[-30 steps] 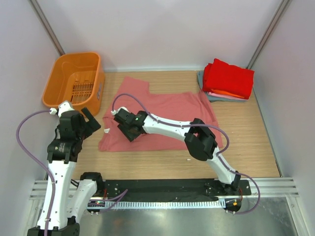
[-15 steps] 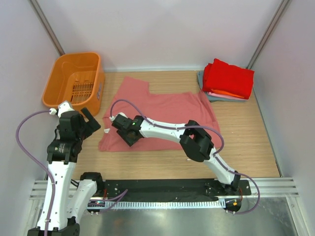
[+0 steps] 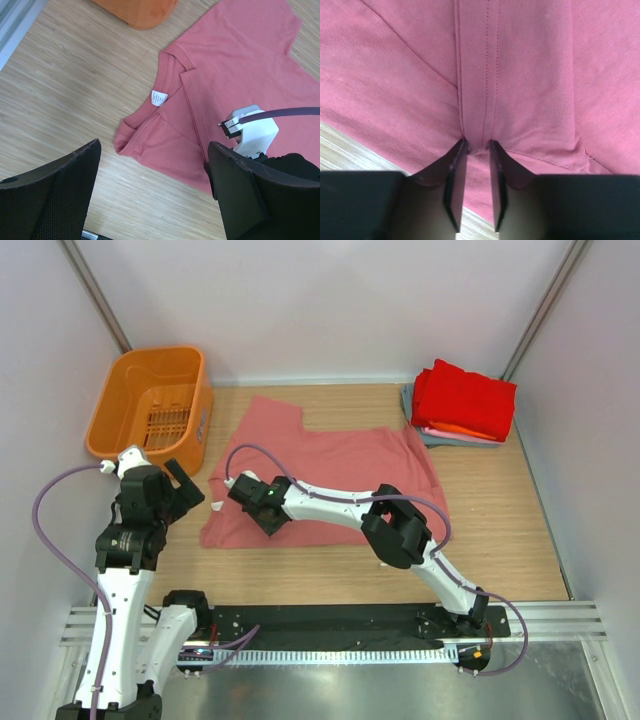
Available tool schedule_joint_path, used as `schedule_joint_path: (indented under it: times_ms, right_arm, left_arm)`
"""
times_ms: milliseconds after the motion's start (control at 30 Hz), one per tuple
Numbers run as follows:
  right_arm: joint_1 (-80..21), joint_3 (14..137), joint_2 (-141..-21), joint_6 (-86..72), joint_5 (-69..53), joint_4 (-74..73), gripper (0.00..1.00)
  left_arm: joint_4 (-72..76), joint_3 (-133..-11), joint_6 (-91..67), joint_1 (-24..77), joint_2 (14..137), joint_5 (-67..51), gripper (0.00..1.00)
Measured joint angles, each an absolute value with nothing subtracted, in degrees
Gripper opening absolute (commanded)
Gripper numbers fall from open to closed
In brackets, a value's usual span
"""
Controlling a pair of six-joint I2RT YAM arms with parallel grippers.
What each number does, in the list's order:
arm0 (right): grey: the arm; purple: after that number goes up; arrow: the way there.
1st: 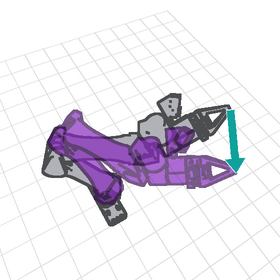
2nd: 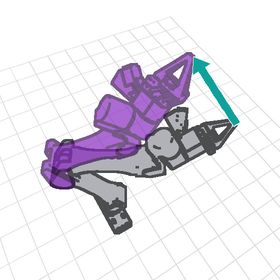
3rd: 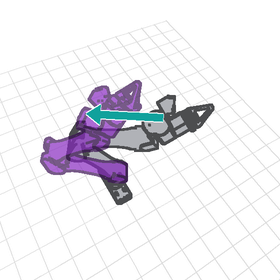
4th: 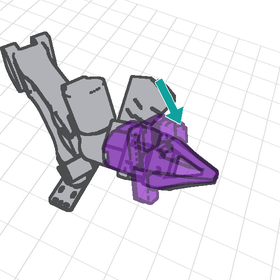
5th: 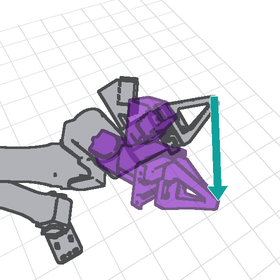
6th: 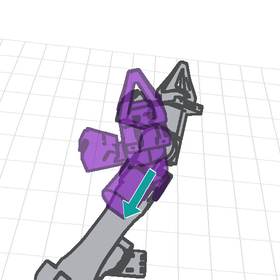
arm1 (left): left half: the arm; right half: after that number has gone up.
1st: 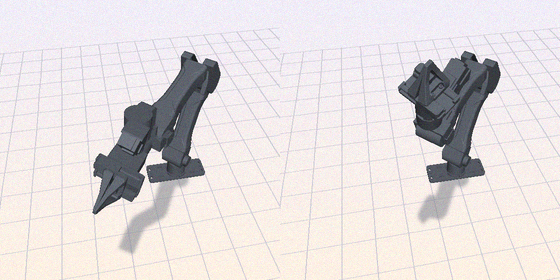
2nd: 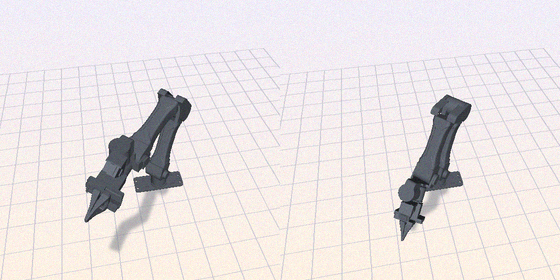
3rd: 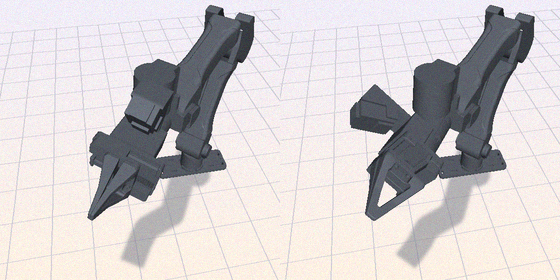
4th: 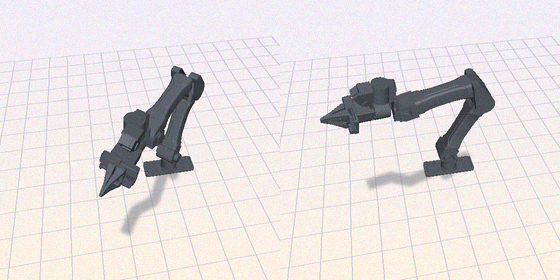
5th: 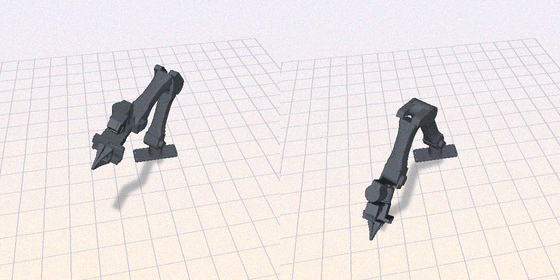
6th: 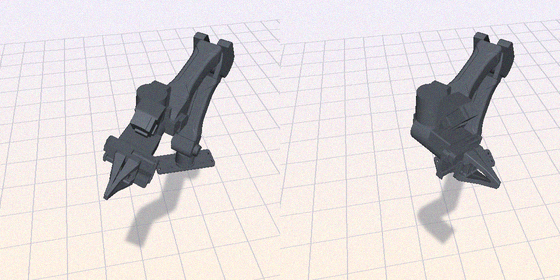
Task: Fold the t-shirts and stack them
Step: Fold the tshirt
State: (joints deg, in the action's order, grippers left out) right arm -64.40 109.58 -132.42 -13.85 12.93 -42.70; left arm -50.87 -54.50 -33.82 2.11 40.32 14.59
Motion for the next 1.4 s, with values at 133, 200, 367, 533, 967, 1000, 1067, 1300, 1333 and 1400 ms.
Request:
schedule_joint_path:
  times_ms: [133,200,367,533,967,1000,1067,1300,1333,1400]
  right_arm:
    - [-64.4,109.6,-132.4,-13.8,13.0,-42.7,0.19]
    - [-64.4,109.6,-132.4,-13.8,13.2,-42.7,0.12]
    - [-64.4,109.6,-132.4,-13.7,13.5,-42.8,0.05]
    - [-63.8,109.6,-132.4,-13.6,13.8,-42.8,0.03]
    - [-56.2,111.4,-132.2,-11.8,11.0,-43.4,0.01]
    - [-55.6,111.7,-132.1,-11.6,10.4,-43.7,0.01]
    - [-54.8,112.8,-131.8,-10.9,9.0,-44.4,0.01]
    - [-55.1,114.9,-129.6,-9.1,0.9,-46.3,0.01]
    - [-55.1,115.1,-129.2,-8.9,0.0,-46.3,0.01]
    - [-55.1,115.3,-128.8,-8.7,-1.3,-46.4,0.02]
  left_arm:
    - [-50.9,-54.5,-33.8,2.1,40.3,14.6,0.88]
    - [-50.9,-54.5,-33.8,2.1,40.3,14.6,0.88]
    - [-50.9,-54.5,-33.8,2.1,40.2,14.6,0.88]
    - [-50.9,-54.5,-33.8,2.1,40.2,14.6,0.88]
    - [-50.9,-54.2,-33.8,2.1,40.4,14.6,0.88]
    - [-50.9,-54.2,-33.8,2.1,40.4,14.7,0.88]
    - [-50.9,-54.2,-33.8,2.1,40.5,14.8,0.88]
    - [-50.9,-54.2,-33.8,2.1,40.8,15.0,0.88]
    - [-50.9,-54.2,-33.8,2.1,40.8,15.0,0.88]
    - [-50.9,-54.2,-33.8,2.1,40.8,15.0,0.88]
